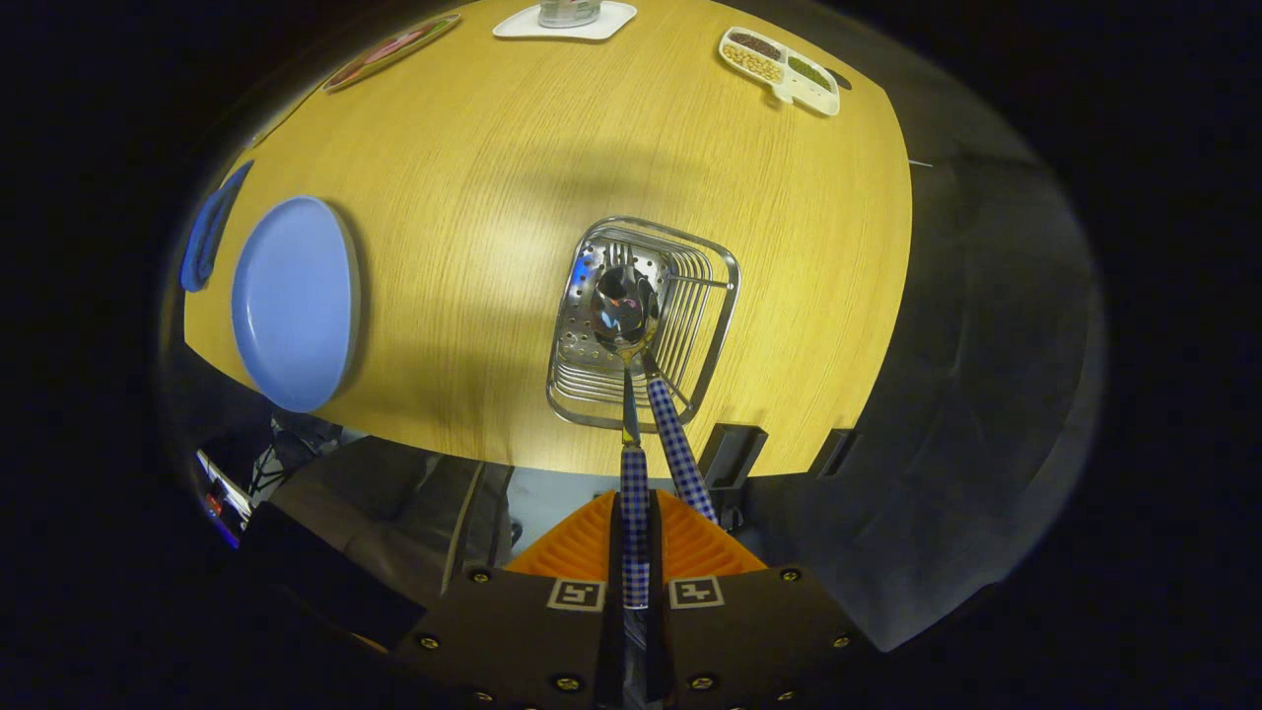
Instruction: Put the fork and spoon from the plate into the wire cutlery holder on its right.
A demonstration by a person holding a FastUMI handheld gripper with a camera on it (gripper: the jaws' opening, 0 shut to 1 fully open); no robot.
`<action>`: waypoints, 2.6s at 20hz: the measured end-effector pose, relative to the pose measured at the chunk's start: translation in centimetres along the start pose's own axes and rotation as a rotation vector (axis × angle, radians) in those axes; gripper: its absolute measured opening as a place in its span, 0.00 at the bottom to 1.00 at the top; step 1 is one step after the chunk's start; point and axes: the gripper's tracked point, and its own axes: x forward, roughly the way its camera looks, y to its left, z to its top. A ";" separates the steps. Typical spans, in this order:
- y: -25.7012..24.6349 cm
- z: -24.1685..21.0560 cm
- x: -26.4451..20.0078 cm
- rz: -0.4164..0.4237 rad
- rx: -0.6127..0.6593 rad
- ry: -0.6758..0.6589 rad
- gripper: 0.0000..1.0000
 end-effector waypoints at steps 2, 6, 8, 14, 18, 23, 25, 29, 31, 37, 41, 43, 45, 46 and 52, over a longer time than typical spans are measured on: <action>-0.1 0.7 0.1 -0.003 -0.012 0.009 0.09; -0.3 1.5 0.4 -0.009 -0.028 0.018 0.09; -0.3 1.7 0.3 -0.006 -0.022 0.009 0.09; -0.1 2.5 -0.5 0.032 0.008 -0.095 0.15; 0.5 2.4 -1.2 0.065 0.016 -0.153 0.57; 0.3 2.0 -2.0 0.050 0.036 -0.218 0.96; 0.1 1.9 -2.8 0.031 0.040 -0.246 0.97; 0.4 2.0 -5.4 0.004 0.066 -0.355 0.97; 1.0 2.2 -6.7 0.002 0.086 -0.413 0.97; 5.4 3.8 -11.2 0.038 0.136 -0.694 0.97; 7.8 4.7 -13.2 0.034 0.189 -0.871 0.97; 9.0 5.3 -14.9 0.019 0.199 -0.994 0.97; 10.2 5.5 -16.5 0.018 0.209 -1.114 0.97; 10.6 5.5 -17.2 0.027 0.216 -1.170 0.97; 13.0 5.6 -21.6 0.078 0.299 -1.507 0.97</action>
